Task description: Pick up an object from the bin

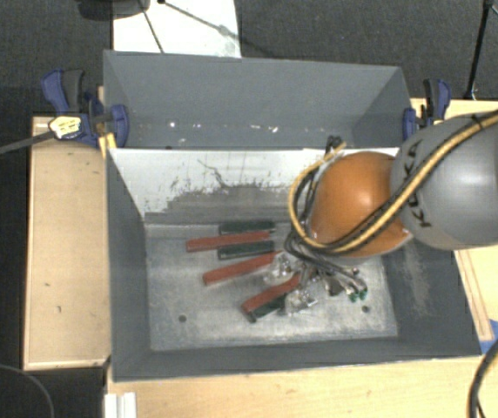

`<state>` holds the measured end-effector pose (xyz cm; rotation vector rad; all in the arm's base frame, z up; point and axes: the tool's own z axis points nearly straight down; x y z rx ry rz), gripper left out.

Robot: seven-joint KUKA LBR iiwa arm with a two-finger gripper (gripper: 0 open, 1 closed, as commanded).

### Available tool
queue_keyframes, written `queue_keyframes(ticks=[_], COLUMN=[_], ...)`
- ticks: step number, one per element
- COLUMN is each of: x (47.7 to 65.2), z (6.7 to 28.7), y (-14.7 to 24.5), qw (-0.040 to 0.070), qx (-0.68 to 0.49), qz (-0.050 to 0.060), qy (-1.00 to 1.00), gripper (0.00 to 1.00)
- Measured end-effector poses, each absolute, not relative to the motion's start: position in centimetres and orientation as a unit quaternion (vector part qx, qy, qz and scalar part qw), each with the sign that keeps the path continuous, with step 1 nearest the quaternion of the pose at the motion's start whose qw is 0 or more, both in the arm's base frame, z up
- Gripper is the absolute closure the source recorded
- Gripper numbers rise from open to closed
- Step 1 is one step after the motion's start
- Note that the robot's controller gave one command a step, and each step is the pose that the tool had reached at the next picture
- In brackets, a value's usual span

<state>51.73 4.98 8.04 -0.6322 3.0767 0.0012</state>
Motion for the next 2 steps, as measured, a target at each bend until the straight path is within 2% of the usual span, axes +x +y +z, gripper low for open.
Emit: queue_keyframes(ticks=[1,2], x=[51.5,51.7], z=[10.0,11.9], y=[5.0,5.0], qw=[-0.004,0.0], qx=[-0.201,-0.2], qz=[0.001,0.0], qy=[0.98,0.98], gripper=[1.0,1.0])
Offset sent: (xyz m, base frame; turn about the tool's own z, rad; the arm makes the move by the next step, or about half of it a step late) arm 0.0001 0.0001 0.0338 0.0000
